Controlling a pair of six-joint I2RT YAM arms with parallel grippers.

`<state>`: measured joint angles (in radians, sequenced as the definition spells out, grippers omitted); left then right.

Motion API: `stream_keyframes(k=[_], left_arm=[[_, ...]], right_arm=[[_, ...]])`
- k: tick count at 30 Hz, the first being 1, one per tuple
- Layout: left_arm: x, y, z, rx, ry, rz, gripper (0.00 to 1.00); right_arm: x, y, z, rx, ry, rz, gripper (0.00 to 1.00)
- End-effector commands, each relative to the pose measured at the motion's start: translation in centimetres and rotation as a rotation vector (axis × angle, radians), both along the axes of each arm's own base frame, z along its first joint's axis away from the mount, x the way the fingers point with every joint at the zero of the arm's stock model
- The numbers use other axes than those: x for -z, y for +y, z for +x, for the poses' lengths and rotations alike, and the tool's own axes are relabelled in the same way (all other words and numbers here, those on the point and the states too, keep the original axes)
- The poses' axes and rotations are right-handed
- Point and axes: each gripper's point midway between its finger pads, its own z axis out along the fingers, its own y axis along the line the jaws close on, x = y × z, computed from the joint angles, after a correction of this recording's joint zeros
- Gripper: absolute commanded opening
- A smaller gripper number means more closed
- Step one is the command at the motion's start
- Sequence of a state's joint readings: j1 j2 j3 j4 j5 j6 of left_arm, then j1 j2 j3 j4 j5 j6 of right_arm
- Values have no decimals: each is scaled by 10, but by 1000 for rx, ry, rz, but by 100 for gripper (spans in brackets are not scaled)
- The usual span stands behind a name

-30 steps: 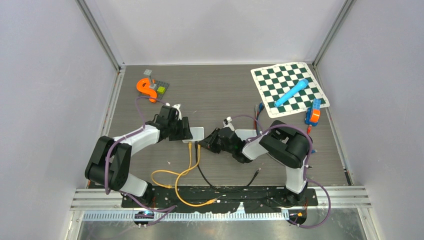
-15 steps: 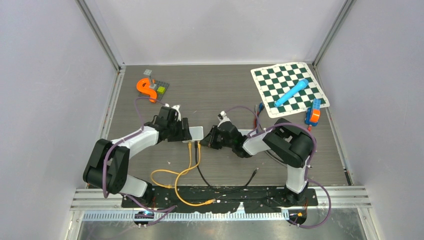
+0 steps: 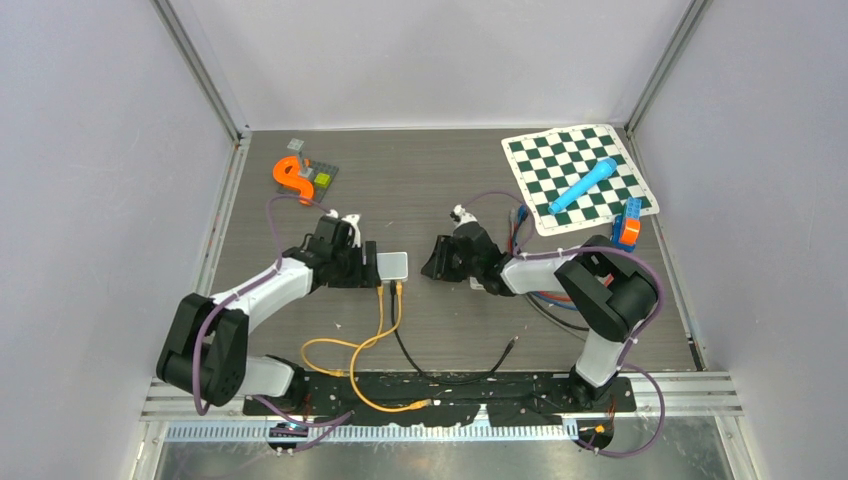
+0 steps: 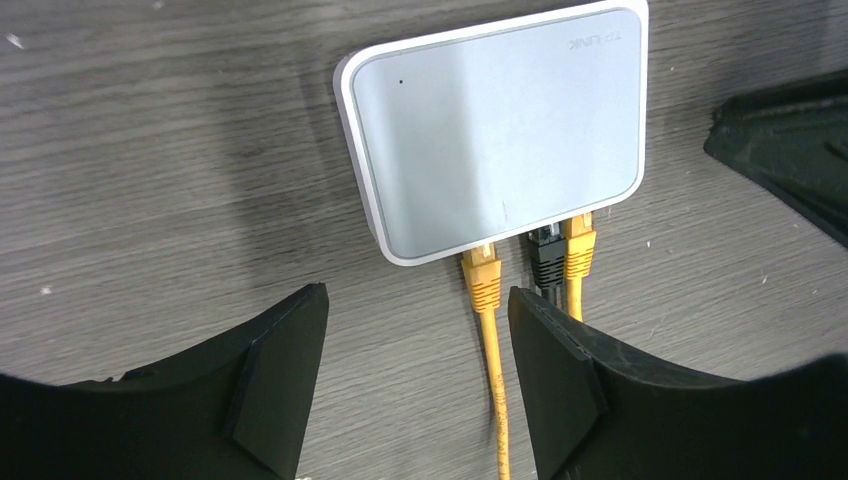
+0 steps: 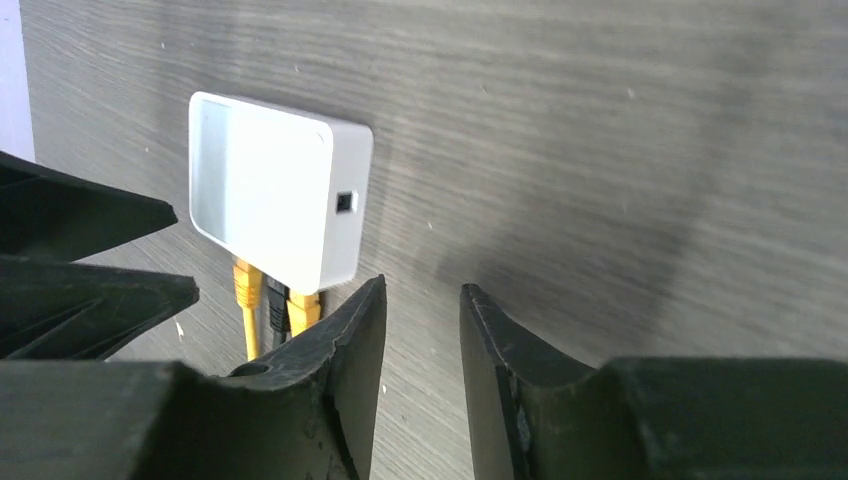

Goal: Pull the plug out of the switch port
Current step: Move the switch port to the center of the board.

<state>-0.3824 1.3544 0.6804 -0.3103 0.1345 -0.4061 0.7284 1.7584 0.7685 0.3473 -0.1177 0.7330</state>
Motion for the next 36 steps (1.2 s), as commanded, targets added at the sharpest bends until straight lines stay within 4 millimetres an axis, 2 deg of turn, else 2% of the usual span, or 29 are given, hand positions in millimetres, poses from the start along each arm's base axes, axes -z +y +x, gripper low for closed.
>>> stream_keyframes(k=[1, 3, 7, 12, 15, 19, 21, 24, 27, 31, 34, 36], left_arm=[[-44, 1, 30, 71, -169, 46, 71], [-50, 4, 38, 85, -186, 84, 72], [-49, -1, 52, 85, -197, 69, 74], [-17, -7, 54, 38, -112, 15, 74], [-2, -9, 48, 22, -82, -8, 73], [3, -21, 37, 43, -67, -91, 68], [4, -27, 27, 59, -64, -136, 61], [0, -39, 11, 101, -71, -194, 56], [6, -41, -10, 93, -25, -201, 54], [15, -30, -26, 58, 19, -158, 56], [10, -24, -29, 56, 15, -125, 63], [1, -22, -26, 57, -10, -111, 67]], right_arm=[[-16, 19, 23, -62, -34, -13, 41], [-15, 28, 28, -79, -20, -2, 42], [-14, 46, 34, -120, 1, 35, 44], [-7, 55, 33, -166, 27, 33, 46], [-5, 61, 29, -214, 43, 43, 47], [6, 65, 20, -287, 73, 33, 48], [10, 66, 16, -326, 84, 30, 48], [10, 68, 8, -377, 89, 38, 48], [7, 69, 2, -416, 86, 50, 48], [7, 67, -6, -435, 90, 47, 48], [5, 67, -5, -435, 75, 43, 48], [-5, 65, -1, -423, 43, 34, 48]])
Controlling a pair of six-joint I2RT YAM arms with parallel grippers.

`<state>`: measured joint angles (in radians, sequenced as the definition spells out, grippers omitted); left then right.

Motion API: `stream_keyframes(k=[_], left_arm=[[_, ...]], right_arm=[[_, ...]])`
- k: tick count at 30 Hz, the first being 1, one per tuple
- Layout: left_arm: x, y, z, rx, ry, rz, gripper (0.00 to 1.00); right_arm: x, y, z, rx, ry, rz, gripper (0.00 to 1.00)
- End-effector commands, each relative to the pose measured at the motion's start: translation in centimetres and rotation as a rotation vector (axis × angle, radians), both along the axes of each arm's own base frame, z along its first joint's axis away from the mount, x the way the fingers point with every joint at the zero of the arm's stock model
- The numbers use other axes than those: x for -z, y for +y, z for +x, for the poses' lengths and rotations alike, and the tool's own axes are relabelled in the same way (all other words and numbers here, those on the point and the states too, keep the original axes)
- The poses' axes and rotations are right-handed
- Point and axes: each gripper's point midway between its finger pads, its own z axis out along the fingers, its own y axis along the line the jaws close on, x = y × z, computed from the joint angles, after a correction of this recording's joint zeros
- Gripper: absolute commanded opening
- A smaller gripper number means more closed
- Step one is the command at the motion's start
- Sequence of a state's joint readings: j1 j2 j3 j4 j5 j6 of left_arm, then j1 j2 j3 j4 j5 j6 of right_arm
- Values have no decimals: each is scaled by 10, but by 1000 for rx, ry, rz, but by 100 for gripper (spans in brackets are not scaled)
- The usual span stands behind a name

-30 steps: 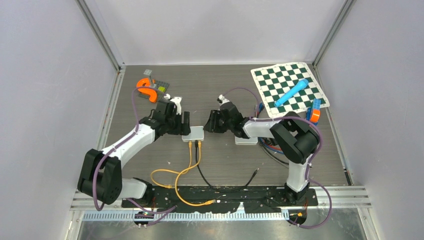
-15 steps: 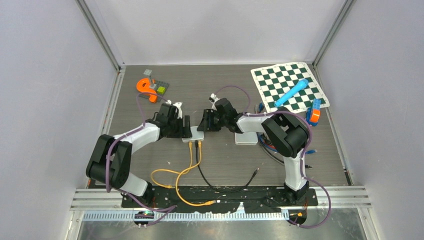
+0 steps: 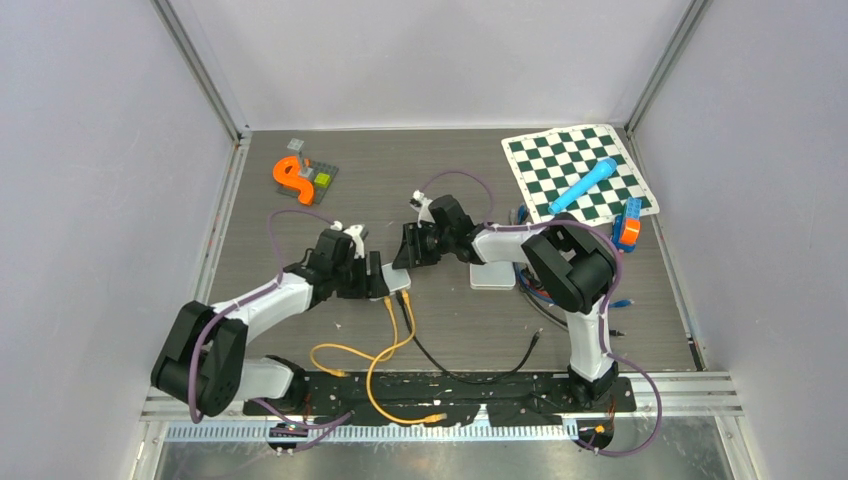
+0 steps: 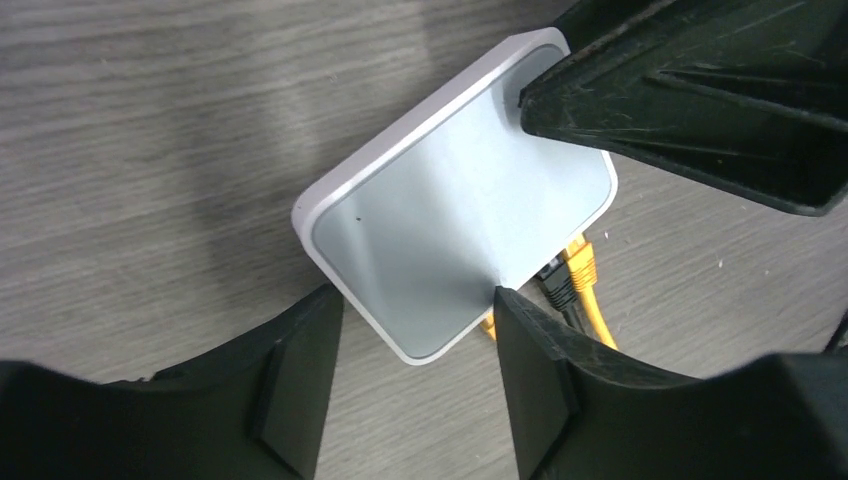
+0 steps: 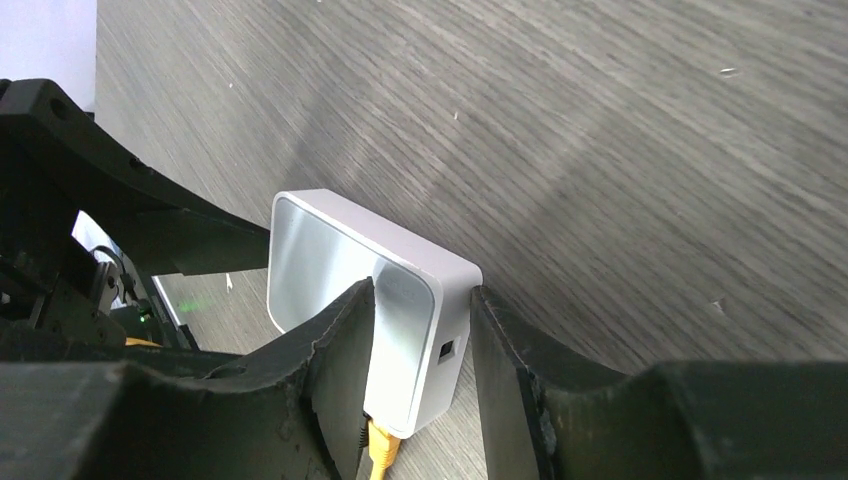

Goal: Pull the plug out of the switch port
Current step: Move the switch port to the center of the board.

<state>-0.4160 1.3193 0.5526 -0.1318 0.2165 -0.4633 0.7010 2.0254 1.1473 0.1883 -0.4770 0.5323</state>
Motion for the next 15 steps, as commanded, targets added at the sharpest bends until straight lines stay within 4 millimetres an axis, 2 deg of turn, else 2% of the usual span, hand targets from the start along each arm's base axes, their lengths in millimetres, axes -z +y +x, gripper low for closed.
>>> stream_keyframes(k=[1, 4, 8, 9, 10, 11, 15], left_arm=[[-14, 2, -11, 21, 11, 27, 68], [-33, 7, -2, 48, -47, 80, 82], [-61, 16, 12, 74, -140, 157, 89], [-69, 17, 16, 90, -167, 170, 94], [-75, 18, 19, 110, -195, 184, 99], [-82, 18, 23, 132, -222, 199, 99], [-102, 21, 35, 239, -342, 306, 100]], right_arm=[[-4, -2, -15, -38, -17, -32, 48], [-29, -6, -7, -30, -92, -18, 54], [-56, -14, -2, -19, -150, 17, 60], [-53, -21, -2, -6, -145, 11, 62], [-62, -22, -1, 6, -159, 31, 62], [-56, -30, -4, 17, -144, 27, 63], [-52, -45, -15, 55, -117, 54, 63]])
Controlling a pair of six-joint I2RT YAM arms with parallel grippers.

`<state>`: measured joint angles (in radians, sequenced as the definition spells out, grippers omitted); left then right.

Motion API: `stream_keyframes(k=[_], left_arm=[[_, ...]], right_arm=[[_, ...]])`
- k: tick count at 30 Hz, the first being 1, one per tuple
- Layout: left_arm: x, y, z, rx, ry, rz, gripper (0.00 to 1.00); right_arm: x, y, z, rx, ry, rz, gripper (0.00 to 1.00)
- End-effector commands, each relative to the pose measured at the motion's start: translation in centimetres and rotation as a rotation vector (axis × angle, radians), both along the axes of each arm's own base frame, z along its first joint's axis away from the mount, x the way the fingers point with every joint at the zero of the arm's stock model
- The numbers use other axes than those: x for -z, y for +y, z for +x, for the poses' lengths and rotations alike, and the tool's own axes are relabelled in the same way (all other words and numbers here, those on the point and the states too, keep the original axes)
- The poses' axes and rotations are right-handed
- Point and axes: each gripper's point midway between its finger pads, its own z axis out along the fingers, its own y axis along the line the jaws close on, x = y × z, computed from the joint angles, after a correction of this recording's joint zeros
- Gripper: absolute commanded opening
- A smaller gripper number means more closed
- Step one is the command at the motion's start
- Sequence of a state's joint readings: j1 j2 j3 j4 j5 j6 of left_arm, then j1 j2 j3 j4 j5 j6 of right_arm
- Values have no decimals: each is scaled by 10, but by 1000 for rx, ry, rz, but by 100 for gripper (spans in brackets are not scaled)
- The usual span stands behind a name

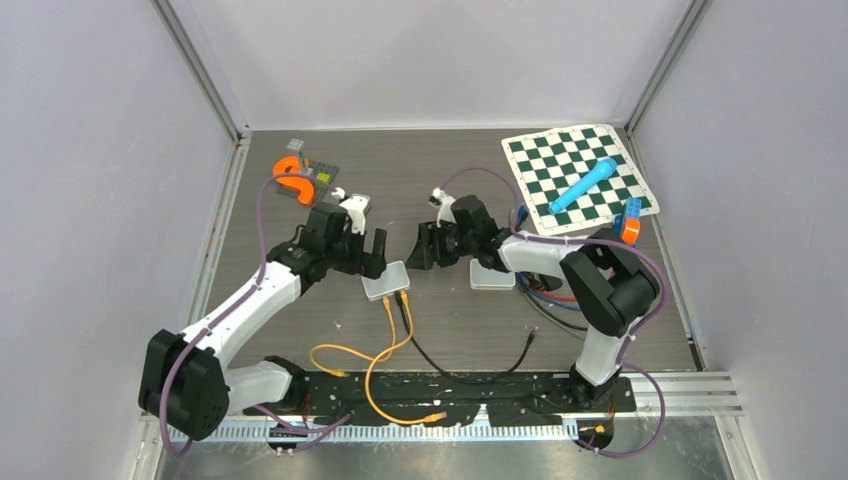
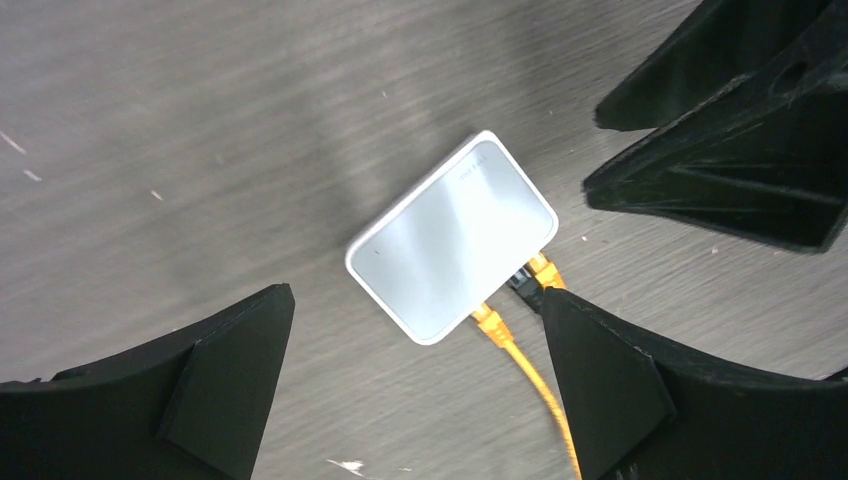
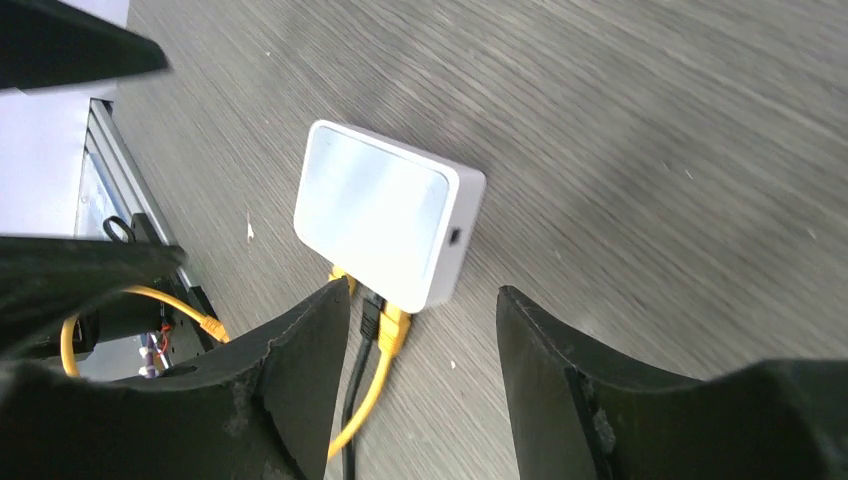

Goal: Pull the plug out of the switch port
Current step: Move the switch port to the center of the board, then pull the connector from the switch port.

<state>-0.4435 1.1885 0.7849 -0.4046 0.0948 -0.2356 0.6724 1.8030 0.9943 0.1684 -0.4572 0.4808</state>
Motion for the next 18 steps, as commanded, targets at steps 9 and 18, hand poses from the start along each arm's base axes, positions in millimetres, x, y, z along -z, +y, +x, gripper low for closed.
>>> stream_keyframes(k=[9, 18], left_arm=[[-4, 16, 14, 452, -280, 409, 100], [43, 5, 4, 686, -118, 441, 98]], right_arm=[[0, -28, -30, 83, 28, 102, 63], [1, -23, -47, 85, 108, 206, 63]])
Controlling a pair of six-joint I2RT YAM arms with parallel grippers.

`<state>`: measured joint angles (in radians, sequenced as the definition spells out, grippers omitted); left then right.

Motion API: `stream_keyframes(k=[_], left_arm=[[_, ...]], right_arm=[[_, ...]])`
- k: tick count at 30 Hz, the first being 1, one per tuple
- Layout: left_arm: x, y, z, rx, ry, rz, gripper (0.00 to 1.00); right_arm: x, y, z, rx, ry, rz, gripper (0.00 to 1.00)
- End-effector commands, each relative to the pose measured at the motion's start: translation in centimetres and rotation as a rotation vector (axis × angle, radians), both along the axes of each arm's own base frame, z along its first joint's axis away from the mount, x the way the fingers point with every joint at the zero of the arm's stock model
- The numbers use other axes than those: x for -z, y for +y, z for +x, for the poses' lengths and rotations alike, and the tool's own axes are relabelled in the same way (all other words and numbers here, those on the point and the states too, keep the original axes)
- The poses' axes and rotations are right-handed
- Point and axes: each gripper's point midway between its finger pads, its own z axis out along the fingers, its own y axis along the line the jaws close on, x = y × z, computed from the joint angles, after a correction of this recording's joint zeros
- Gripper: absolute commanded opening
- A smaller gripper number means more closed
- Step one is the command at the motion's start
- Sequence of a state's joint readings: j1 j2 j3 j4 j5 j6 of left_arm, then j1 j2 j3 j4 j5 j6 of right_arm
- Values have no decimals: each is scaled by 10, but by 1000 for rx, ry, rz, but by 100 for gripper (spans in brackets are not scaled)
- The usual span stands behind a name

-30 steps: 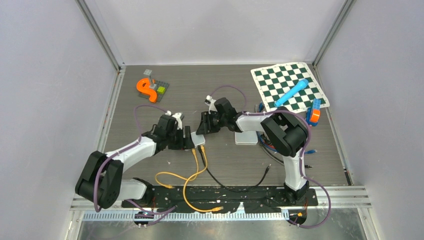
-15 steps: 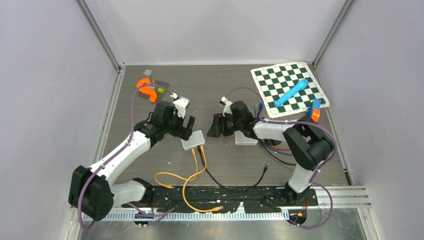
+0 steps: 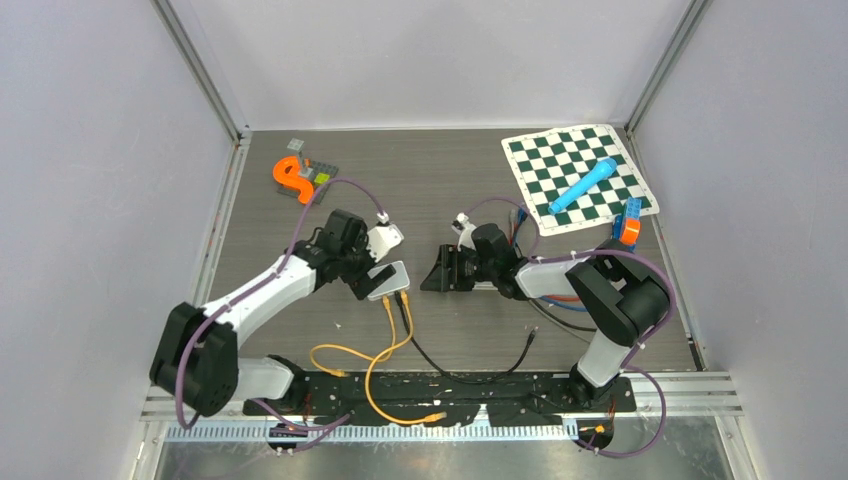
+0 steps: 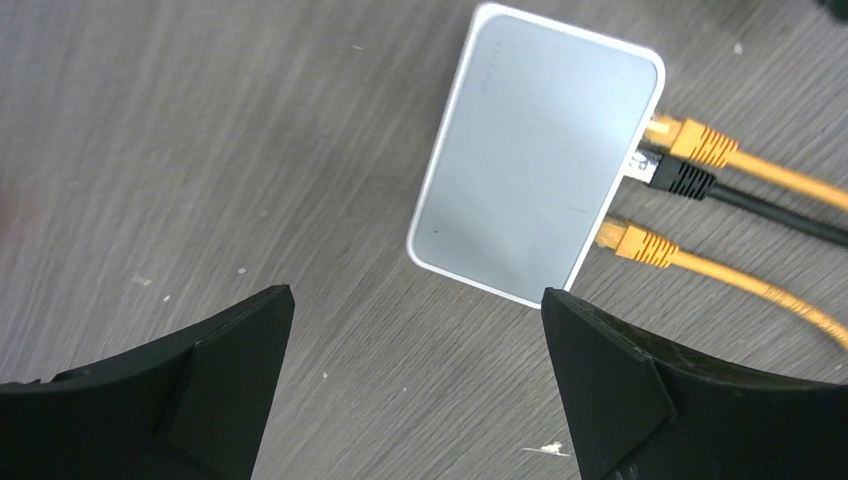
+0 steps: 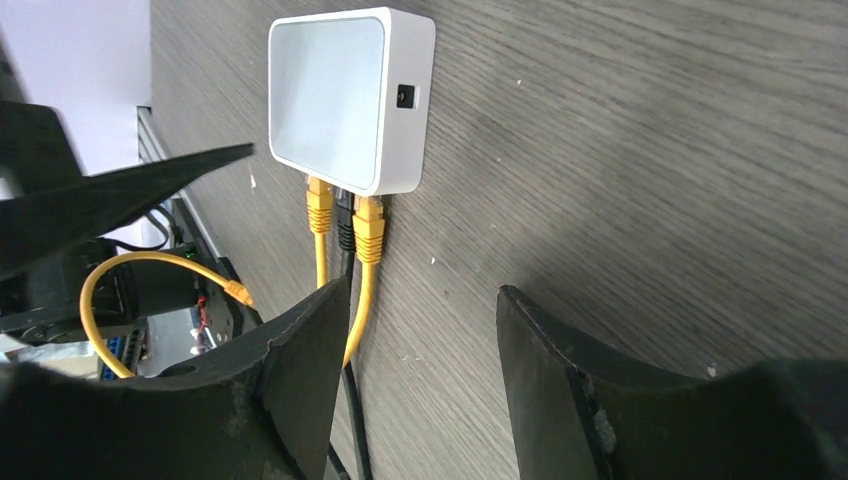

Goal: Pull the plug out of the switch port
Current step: Pull the connector from the switch port.

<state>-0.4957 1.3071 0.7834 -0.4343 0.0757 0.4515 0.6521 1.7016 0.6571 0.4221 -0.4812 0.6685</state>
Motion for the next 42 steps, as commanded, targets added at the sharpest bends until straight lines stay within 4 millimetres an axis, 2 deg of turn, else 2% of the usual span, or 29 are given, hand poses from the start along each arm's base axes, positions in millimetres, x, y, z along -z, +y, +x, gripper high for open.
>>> stream_keyframes(k=[1, 4, 11, 18, 22, 30, 42], left_arm=[[7, -13, 3, 112, 43, 10, 98], [12, -18, 2, 129, 93, 7, 97], [28, -17, 5, 124, 150, 46, 96], [37, -17, -8, 147, 204, 36, 95], [35, -17, -16, 168, 216, 28, 95], [20, -19, -21, 188, 199, 1, 97], [36, -18, -7, 141, 206, 35, 95]], right_arm=[[-29, 14, -1, -1, -29, 130, 63], [-26, 16, -8, -10, -14, 135, 63], [-24, 28, -17, -42, 5, 140, 63], [-16, 35, -22, -23, 28, 122, 63], [-10, 35, -22, -15, 43, 118, 63], [-11, 35, -23, -18, 43, 123, 63], [-11, 40, -24, -19, 55, 138, 63]])
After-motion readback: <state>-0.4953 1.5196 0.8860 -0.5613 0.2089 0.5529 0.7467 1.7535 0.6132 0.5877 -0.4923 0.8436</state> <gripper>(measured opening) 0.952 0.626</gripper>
